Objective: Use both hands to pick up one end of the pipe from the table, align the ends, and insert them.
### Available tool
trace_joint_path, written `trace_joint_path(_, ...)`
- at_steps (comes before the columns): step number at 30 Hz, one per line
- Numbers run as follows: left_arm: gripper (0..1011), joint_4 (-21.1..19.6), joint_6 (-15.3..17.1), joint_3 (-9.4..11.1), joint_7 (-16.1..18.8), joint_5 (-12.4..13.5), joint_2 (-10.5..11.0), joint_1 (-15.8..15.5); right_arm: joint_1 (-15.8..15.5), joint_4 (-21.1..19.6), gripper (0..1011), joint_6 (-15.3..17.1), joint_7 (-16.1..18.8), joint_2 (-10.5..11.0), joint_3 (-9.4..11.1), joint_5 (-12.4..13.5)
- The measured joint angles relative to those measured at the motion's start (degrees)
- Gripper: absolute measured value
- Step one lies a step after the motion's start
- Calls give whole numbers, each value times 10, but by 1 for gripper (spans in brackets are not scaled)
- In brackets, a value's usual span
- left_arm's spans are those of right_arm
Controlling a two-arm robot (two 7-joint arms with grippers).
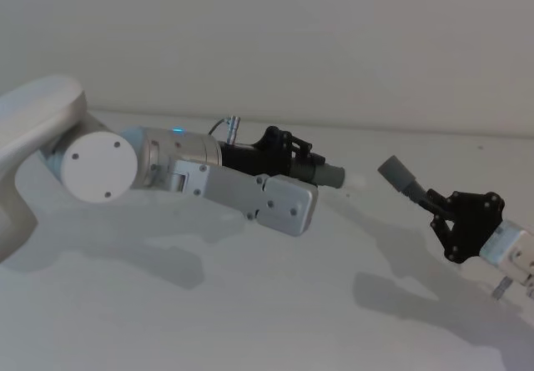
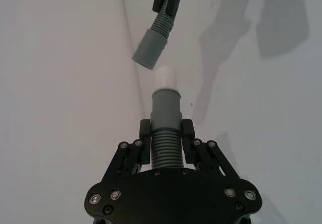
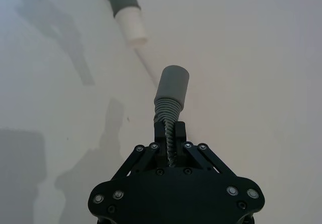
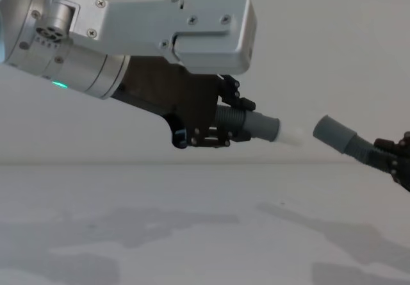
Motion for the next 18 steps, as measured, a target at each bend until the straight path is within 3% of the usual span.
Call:
trace_joint_path(11, 342, -4, -12, 3, -5, 10, 5, -6, 19, 13, 86, 3, 2, 20, -5, -28)
trace_joint_path(18, 342, -5, -16, 5, -6, 13, 6, -8, 17, 14, 85, -13, -2, 40, -1, -38)
